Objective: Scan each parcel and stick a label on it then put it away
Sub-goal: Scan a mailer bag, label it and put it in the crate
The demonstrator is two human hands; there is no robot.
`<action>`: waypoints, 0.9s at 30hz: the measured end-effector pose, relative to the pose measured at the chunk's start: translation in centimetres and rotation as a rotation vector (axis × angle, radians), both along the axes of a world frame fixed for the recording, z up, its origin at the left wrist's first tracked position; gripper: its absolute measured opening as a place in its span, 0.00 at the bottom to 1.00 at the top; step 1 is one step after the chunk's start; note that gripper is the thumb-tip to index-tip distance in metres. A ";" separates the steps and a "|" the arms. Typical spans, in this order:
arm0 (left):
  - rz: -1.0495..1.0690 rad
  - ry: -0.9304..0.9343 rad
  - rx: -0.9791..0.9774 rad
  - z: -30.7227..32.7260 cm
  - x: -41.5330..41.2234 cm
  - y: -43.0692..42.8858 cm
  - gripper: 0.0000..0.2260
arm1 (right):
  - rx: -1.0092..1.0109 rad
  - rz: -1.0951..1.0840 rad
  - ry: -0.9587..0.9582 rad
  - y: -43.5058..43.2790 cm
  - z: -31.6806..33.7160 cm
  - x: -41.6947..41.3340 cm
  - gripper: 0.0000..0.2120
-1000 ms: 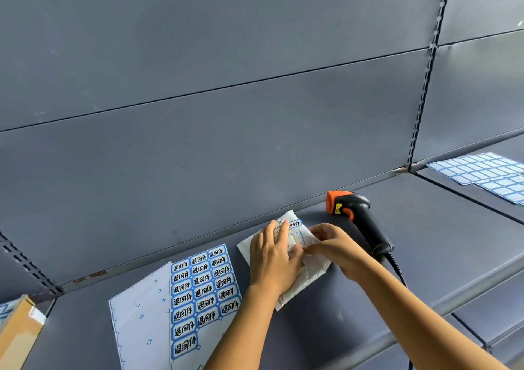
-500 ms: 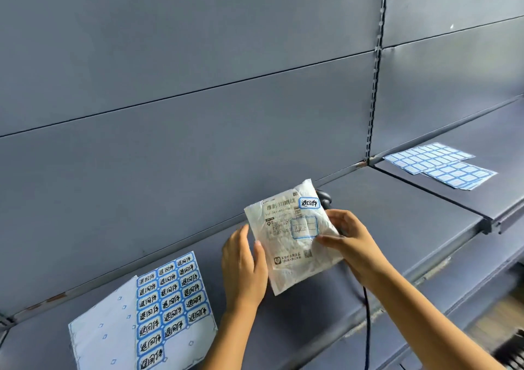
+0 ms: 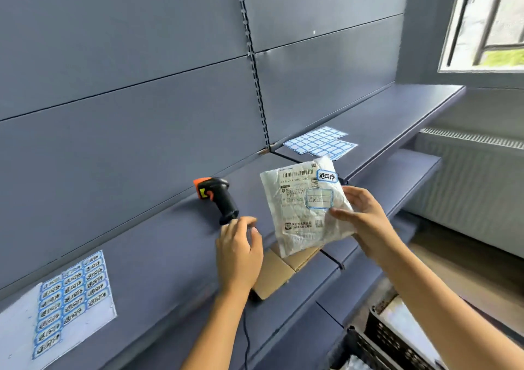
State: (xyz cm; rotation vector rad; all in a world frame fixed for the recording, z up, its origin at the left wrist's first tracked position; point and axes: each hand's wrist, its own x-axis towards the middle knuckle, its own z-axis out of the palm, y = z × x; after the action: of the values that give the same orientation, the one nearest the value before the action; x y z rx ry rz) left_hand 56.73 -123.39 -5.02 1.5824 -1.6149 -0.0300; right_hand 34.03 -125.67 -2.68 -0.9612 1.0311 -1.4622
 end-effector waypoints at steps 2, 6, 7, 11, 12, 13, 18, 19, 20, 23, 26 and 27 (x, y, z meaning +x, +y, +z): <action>-0.056 -0.003 -0.004 -0.2 -4.7 1.1 0.18 | 0.004 -0.053 0.033 1.7 -0.5 -4.3 0.20; -0.124 -0.016 0.031 -1.8 -11.8 3.1 0.12 | 0.037 -0.122 0.045 5.4 -1.4 -11.5 0.21; -0.137 -0.005 0.059 -2.3 -13.3 3.5 0.10 | 0.049 -0.132 0.047 6.5 -1.5 -13.1 0.21; -0.234 0.003 0.106 -3.8 -19.7 5.2 0.07 | 0.066 -0.210 0.082 10.7 -1.6 -19.8 0.21; -0.271 -0.008 0.109 -4.0 -21.4 5.7 0.09 | 0.071 -0.245 0.081 11.8 -1.7 -21.5 0.21; -0.310 -0.018 0.116 -4.1 -22.9 6.1 0.10 | 0.078 -0.279 0.072 12.8 -1.8 -23.0 0.21; -0.498 -0.108 0.144 -3.4 -30.3 8.0 0.12 | 0.089 -0.451 0.071 17.2 -1.8 -29.2 0.23; -0.531 -0.124 0.140 -3.3 -31.4 8.3 0.12 | 0.084 -0.477 0.067 17.8 -1.8 -30.0 0.23; -0.561 -0.133 0.136 -3.2 -32.2 8.4 0.12 | 0.081 -0.494 0.064 18.3 -1.9 -30.7 0.24; -0.640 -0.141 0.174 -3.6 -33.8 8.7 0.14 | 0.091 -0.537 0.022 19.8 -2.4 -32.2 0.25; -0.707 -0.149 0.199 -4.4 -34.9 9.2 0.13 | 0.107 -0.599 0.008 21.8 -2.5 -33.0 0.25; -0.726 -0.161 0.201 -4.7 -35.3 9.3 0.11 | 0.113 -0.616 0.009 22.5 -2.6 -33.2 0.25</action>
State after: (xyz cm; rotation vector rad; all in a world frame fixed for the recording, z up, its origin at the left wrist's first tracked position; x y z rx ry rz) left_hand 21.42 -114.08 -9.72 1.0760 -2.2956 -0.4713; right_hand 0.86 -103.14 -5.27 -0.5873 1.4828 -1.8661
